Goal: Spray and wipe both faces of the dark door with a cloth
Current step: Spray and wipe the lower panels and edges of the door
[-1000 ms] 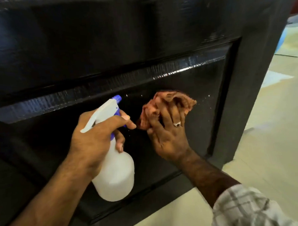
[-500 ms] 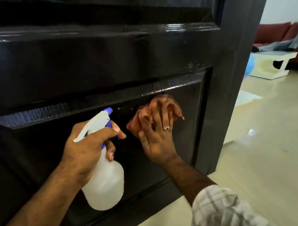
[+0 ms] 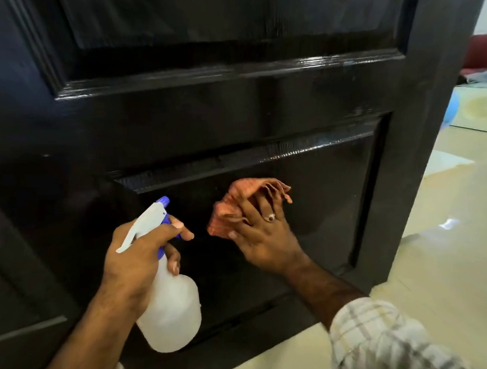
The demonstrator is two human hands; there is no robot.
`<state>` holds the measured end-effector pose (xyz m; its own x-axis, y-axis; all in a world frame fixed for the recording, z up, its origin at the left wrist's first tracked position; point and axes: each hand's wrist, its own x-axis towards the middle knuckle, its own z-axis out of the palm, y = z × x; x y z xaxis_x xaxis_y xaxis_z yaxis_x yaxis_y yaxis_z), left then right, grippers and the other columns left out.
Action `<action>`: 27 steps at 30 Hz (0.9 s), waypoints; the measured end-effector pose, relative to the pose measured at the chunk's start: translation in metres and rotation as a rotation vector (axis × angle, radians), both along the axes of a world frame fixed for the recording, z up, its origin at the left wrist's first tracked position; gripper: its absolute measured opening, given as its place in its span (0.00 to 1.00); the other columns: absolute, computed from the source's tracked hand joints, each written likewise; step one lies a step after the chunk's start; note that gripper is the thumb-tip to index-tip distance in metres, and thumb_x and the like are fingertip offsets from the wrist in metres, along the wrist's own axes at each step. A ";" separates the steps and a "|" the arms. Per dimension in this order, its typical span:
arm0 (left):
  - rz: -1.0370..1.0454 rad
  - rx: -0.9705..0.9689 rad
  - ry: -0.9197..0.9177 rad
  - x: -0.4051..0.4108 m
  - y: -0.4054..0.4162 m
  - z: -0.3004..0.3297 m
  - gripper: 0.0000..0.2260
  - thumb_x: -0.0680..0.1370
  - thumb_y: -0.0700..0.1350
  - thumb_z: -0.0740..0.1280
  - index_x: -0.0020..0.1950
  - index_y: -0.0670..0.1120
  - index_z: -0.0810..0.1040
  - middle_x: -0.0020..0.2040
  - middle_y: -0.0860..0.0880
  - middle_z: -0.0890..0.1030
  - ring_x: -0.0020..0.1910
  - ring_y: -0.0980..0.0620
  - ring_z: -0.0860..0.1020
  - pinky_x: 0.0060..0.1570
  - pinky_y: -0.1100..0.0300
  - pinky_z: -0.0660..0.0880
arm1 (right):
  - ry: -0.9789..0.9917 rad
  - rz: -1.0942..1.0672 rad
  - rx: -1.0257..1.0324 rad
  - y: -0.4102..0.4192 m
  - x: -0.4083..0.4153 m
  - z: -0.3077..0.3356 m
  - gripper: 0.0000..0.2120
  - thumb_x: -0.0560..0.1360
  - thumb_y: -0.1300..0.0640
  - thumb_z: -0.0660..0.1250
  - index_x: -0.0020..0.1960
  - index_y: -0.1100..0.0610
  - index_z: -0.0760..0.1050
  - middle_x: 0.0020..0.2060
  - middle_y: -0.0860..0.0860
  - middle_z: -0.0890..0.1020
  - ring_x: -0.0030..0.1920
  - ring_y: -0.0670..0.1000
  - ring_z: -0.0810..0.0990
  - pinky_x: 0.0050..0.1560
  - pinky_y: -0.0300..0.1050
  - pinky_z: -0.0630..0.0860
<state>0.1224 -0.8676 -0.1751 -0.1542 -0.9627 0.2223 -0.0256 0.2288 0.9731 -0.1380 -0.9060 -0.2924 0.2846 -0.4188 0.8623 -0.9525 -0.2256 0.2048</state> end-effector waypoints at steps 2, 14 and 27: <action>0.023 0.012 -0.001 0.012 0.001 0.001 0.05 0.81 0.39 0.69 0.48 0.40 0.84 0.45 0.40 0.87 0.27 0.41 0.73 0.37 0.47 0.76 | 0.068 -0.038 0.004 0.011 -0.044 -0.005 0.18 0.81 0.44 0.73 0.69 0.46 0.82 0.83 0.53 0.67 0.79 0.65 0.68 0.80 0.71 0.60; 0.076 -0.002 0.020 0.052 -0.008 -0.020 0.05 0.81 0.39 0.69 0.48 0.40 0.83 0.45 0.41 0.87 0.27 0.40 0.74 0.36 0.49 0.76 | -0.095 0.000 -0.013 -0.007 0.072 0.019 0.23 0.87 0.44 0.61 0.80 0.48 0.72 0.85 0.56 0.60 0.84 0.68 0.57 0.82 0.71 0.49; 0.096 0.074 0.071 0.074 -0.008 -0.032 0.05 0.79 0.38 0.70 0.44 0.40 0.83 0.40 0.38 0.84 0.25 0.43 0.72 0.29 0.54 0.73 | -0.223 -0.022 0.073 0.000 0.106 0.022 0.30 0.84 0.49 0.67 0.84 0.49 0.65 0.87 0.55 0.53 0.86 0.67 0.49 0.83 0.71 0.47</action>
<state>0.1963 -0.8751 -0.2076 -0.0474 -0.9864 0.1571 0.0255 0.1560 0.9874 -0.0318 -0.9057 -0.2705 0.0805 -0.4860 0.8702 -0.9772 -0.2104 -0.0271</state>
